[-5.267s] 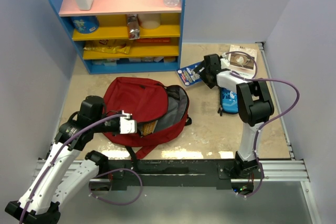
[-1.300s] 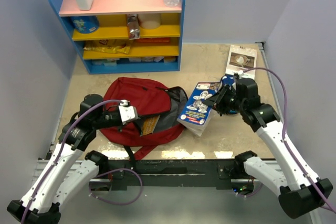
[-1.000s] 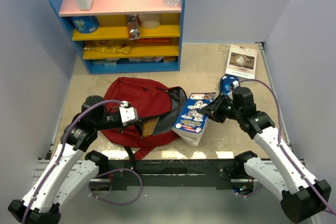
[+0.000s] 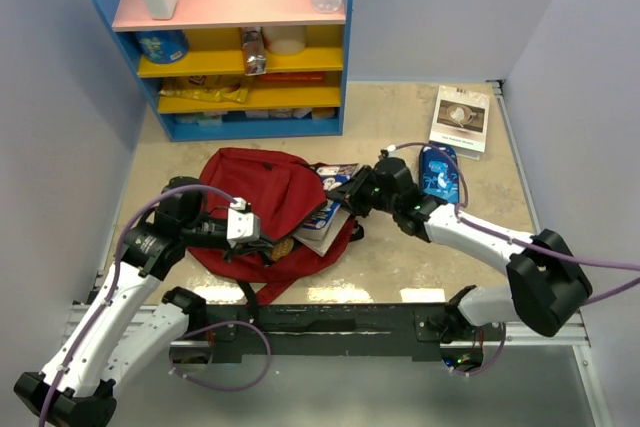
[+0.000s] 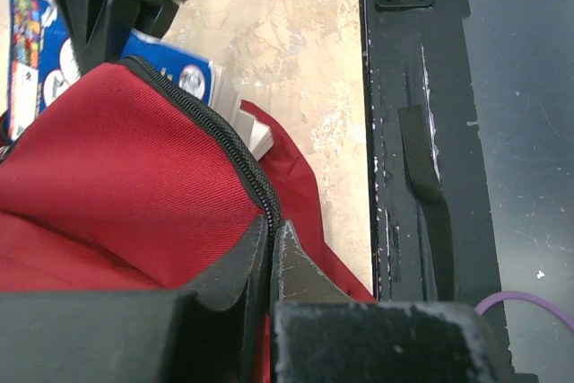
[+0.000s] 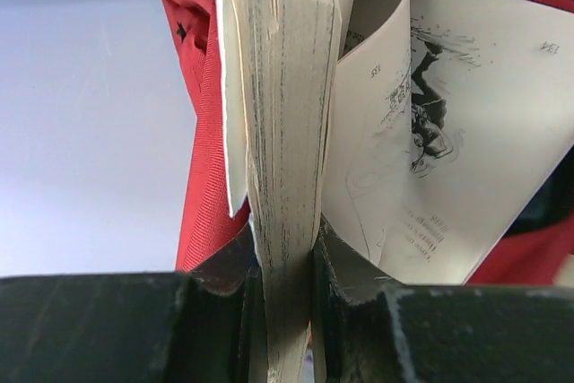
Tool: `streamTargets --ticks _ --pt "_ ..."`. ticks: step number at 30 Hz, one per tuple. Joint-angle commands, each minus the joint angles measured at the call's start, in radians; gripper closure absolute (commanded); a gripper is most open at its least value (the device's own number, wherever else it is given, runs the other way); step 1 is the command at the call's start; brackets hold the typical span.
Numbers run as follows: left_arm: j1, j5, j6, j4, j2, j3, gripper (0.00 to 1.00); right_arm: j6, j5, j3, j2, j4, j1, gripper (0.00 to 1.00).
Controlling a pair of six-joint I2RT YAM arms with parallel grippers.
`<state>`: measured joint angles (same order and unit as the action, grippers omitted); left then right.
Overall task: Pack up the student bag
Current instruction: Place the book in the student bag.
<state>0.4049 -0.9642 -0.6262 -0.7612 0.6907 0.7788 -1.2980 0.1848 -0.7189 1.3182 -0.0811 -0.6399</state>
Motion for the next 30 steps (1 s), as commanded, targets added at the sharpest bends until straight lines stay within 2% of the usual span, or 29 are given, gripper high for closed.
streamTargets --ticks 1,2,3,5,6,8,11,12,13,14,16,17,19,20,21,26,30 --pt "-0.001 -0.091 -0.006 0.016 -0.011 0.013 1.0 -0.061 -0.163 -0.073 0.025 -0.248 -0.107 0.99" --pt "-0.001 -0.091 0.003 0.028 -0.011 0.008 1.0 -0.067 -0.191 -0.1 0.032 -0.22 -0.131 1.0" --pt "-0.001 -0.093 0.013 0.046 -0.011 0.005 1.0 -0.064 -0.296 -0.115 0.045 -0.192 -0.188 0.99" --pt "0.0 -0.108 0.016 0.054 -0.01 0.007 1.0 -0.064 -0.364 -0.142 0.061 -0.177 -0.237 0.98" --pt "-0.001 -0.113 0.034 0.072 -0.01 0.002 1.0 -0.064 -0.395 -0.151 0.087 -0.184 -0.277 0.94" --pt "-0.001 -0.12 0.052 0.1 -0.008 -0.003 1.0 -0.043 -0.413 -0.215 0.122 -0.183 -0.311 0.91" --pt "-0.001 -0.123 0.068 0.111 -0.005 -0.004 1.0 0.025 -0.438 -0.307 0.191 -0.066 -0.365 0.83" --pt "0.0 -0.122 0.069 0.111 -0.006 -0.003 1.0 0.043 -0.441 -0.309 0.2 -0.051 -0.374 0.72" --pt "-0.001 -0.117 0.069 0.111 -0.008 -0.001 1.0 0.046 -0.439 -0.303 0.207 -0.046 -0.374 0.68" --pt "-0.001 -0.114 0.068 0.114 -0.008 -0.001 1.0 0.045 -0.441 -0.28 0.204 -0.046 -0.374 0.56" --pt "-0.003 -0.113 0.071 0.115 -0.01 -0.003 1.0 0.091 -0.458 -0.267 0.197 -0.033 -0.373 0.45" --pt "-0.002 -0.111 0.071 0.12 -0.011 -0.004 1.0 0.101 -0.465 -0.278 0.197 -0.004 -0.371 0.29" --pt "-0.003 -0.108 0.072 0.12 -0.011 -0.006 1.0 0.149 -0.472 -0.301 0.2 0.077 -0.365 0.19" --pt "-0.002 -0.11 0.071 0.12 -0.013 -0.004 1.0 0.169 -0.467 -0.322 0.207 0.078 -0.366 0.05" --pt "-0.001 -0.108 0.069 0.12 -0.013 -0.006 1.0 0.213 -0.464 -0.339 0.211 0.119 -0.36 0.02" --pt "-0.003 -0.099 0.052 0.106 -0.014 -0.003 1.0 0.316 -0.427 -0.428 0.22 0.348 -0.34 0.03" --pt "-0.003 -0.096 0.057 0.117 -0.019 -0.009 1.0 0.362 -0.484 -0.404 0.162 0.396 -0.311 0.18"
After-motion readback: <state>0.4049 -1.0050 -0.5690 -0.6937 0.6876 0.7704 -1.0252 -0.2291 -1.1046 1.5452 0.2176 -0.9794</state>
